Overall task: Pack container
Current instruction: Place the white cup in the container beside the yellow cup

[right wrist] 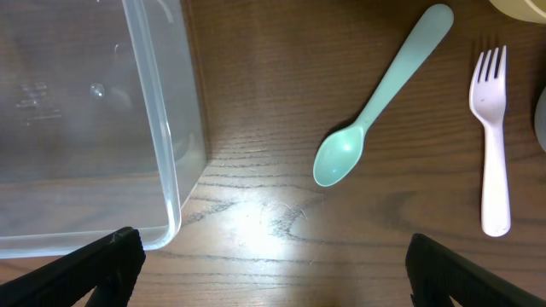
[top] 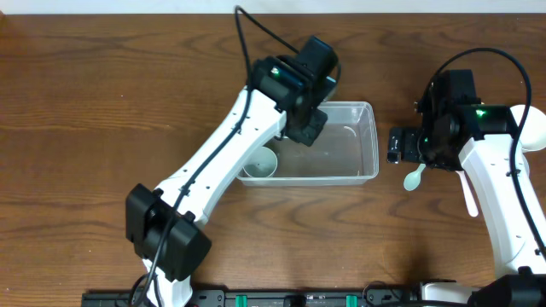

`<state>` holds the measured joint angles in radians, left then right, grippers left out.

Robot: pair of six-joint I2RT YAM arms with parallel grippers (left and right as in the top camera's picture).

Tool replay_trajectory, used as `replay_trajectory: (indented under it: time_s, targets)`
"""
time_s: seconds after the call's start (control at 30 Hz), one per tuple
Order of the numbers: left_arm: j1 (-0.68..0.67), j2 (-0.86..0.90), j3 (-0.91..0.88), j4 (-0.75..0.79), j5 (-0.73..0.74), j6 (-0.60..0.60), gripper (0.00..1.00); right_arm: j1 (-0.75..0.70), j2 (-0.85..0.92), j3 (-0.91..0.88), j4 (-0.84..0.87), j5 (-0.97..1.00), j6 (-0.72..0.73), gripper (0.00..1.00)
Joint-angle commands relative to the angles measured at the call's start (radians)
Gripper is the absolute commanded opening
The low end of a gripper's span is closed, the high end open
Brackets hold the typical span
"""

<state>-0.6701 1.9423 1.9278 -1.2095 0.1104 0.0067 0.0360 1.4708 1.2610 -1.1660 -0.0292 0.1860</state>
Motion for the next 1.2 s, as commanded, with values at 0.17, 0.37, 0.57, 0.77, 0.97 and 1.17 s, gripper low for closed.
replay_trajectory:
  time_s: [0.17,0.37,0.57,0.77,0.97,1.17]
  targets:
    - [0.011,0.155,0.005,0.006,0.005,0.046,0.06,-0.011,0.001,-0.001,-0.001,0.006,-0.011,0.99]
    - [0.013,0.23,0.005,0.026,-0.03,0.053,0.06,-0.011,0.001,-0.001,-0.001,0.006,-0.011,0.99]
    - [0.012,0.262,0.005,0.062,-0.102,0.053,0.08,-0.011,0.001,-0.001,-0.001,0.006,-0.011,0.99]
    - [0.012,0.265,0.005,0.086,-0.124,0.065,0.17,-0.011,0.001,-0.001,-0.002,0.006,-0.011,0.99]
    - [0.012,0.251,0.009,0.071,-0.124,0.064,0.45,-0.011,0.001,-0.001,-0.006,0.006,-0.011,0.99]
    - [0.012,0.159,0.055,0.025,-0.197,0.064,0.63,-0.011,0.001,-0.001,-0.005,0.006,-0.011,0.99]
